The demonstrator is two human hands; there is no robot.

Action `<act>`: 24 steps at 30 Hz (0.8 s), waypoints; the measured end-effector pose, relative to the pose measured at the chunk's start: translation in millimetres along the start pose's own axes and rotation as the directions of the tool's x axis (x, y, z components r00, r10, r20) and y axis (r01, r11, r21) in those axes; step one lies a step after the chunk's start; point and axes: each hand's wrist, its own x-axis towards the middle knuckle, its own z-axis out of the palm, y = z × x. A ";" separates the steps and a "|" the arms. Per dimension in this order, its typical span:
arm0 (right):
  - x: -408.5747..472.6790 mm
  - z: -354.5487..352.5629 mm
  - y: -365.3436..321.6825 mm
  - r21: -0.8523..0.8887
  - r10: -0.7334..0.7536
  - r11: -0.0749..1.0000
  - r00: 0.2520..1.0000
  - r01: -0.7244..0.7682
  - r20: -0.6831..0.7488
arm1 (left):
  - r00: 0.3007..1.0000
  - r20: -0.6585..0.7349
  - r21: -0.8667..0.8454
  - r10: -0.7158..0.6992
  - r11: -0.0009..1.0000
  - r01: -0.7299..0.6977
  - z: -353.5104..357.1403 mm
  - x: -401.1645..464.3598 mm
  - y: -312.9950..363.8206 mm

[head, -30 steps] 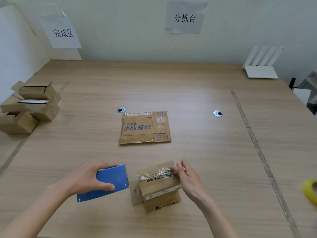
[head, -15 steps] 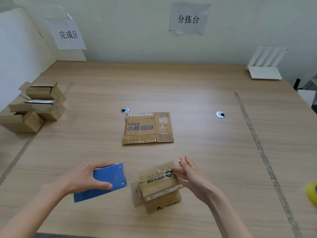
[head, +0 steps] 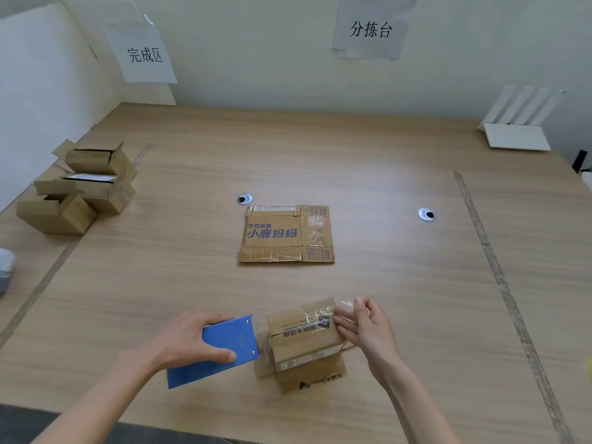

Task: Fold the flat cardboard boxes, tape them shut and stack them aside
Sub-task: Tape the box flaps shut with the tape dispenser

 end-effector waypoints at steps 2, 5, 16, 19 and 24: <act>2.3 1.3 0.4 -0.028 -0.020 0.999 1.000 0.019 -0.024 | 1.000 -0.005 0.003 -0.009 1.000 0.009 2.2 1.8 -0.8; 3.8 1.8 1.8 -0.043 -0.035 0.999 0.998 0.033 -0.048 | 1.000 -0.013 0.019 -0.012 1.000 0.013 4.6 3.7 -0.5; 7.1 6.0 7.9 -0.301 -0.161 0.951 0.949 0.075 -0.271 | 1.000 -0.010 0.023 -0.025 0.999 0.025 4.8 6.1 4.6; 7.6 5.1 5.0 -0.353 -0.163 0.934 0.946 0.056 -0.281 | 0.999 -0.007 0.030 -0.038 0.999 0.039 3.6 5.7 6.0; 7.8 2.8 4.5 -0.403 -0.175 0.914 0.943 0.048 -0.284 | 0.997 -0.046 0.057 -0.061 0.996 0.064 3.9 8.1 8.8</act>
